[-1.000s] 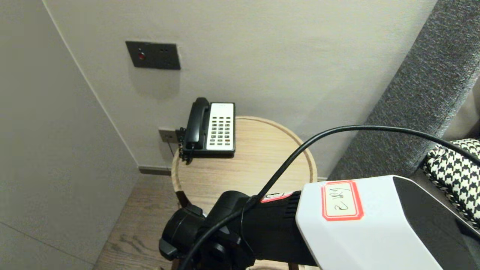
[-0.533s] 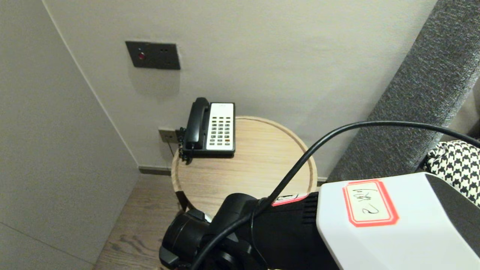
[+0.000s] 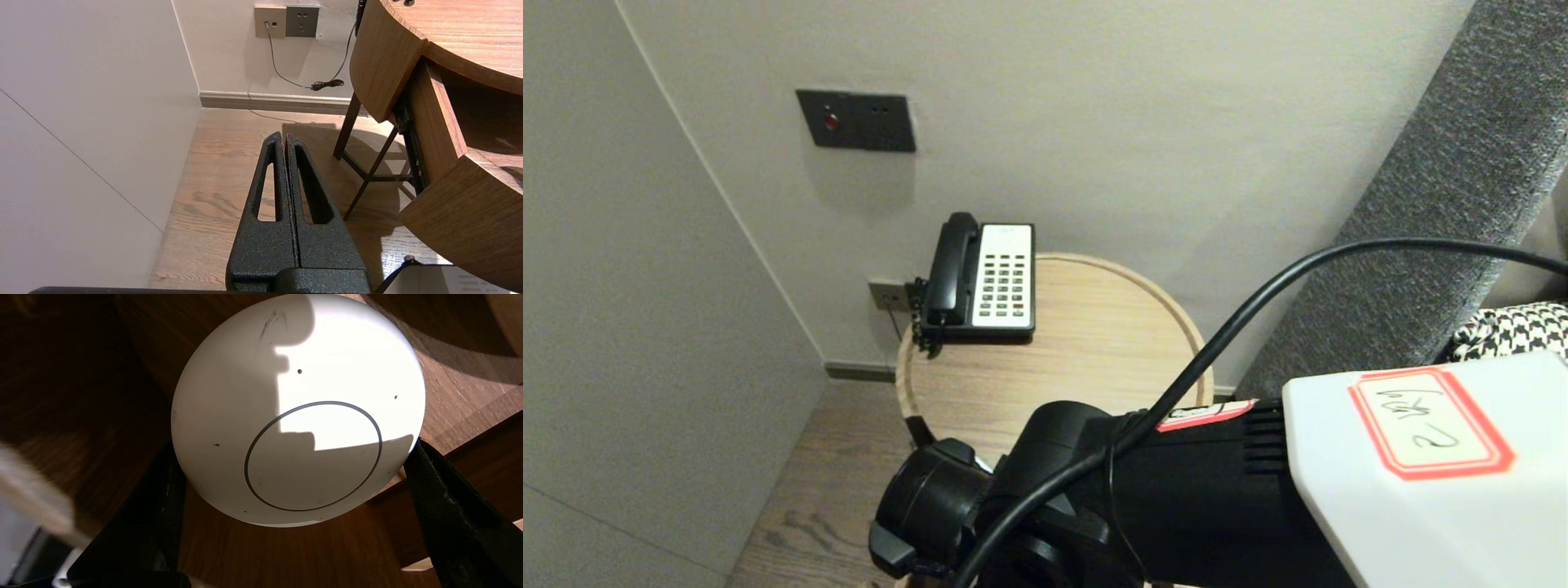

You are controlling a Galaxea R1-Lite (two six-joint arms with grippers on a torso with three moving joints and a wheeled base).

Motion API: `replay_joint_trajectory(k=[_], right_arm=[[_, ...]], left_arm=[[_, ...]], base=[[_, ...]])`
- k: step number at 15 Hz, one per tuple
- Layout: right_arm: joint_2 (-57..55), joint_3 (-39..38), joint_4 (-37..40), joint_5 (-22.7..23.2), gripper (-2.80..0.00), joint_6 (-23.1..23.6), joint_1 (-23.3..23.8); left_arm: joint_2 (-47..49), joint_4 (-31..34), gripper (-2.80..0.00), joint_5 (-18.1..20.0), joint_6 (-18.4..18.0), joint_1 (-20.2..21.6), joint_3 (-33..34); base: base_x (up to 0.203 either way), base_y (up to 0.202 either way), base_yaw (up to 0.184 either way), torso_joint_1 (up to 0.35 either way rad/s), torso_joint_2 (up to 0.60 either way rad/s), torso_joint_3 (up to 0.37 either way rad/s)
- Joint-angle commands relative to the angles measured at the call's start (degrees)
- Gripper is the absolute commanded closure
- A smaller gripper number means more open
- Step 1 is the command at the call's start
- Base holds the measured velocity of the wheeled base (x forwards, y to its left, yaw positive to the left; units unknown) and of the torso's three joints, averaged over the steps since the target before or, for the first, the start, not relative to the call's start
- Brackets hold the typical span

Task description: Take the remote control out of the drawer one by one and place them on the table

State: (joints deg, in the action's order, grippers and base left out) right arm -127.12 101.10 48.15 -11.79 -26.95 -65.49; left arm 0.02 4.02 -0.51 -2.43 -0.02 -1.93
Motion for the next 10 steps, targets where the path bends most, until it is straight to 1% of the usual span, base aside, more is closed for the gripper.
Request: replay_joint_trajectory(k=[1,4,6,10], right_arm=[[0.74,-0.02,0.27,0.09,0.00,-0.30,-0.08],[1.36,0.06,0.27,1.07,0.00,-0.30,-0.51],[2.23,-0.03,0.33,2.26,0.00,-0.36,-2.28],[2.41,-0.46,0.36,2.39,0.00,-0.65,-3.77]], left_arm=[[-0.02,0.02,0.00,-0.02,0.02,-0.03,-0.01],[-0.02,0.02,0.00,-0.02,-0.04,0.02,-0.01],[-0.02,0.02,0.00,-0.02,0.05,0.02,-0.01],[-0.02,0.02,0.00,-0.02,-0.04,0.02,-0.01]], base=[[0.000,0.000,0.000,0.000,0.00,0.000],[0.000,0.000,0.000,0.000,0.00,0.000],[0.000,0.000,0.000,0.000,0.00,0.000],[0.000,0.000,0.000,0.000,0.00,0.000]])
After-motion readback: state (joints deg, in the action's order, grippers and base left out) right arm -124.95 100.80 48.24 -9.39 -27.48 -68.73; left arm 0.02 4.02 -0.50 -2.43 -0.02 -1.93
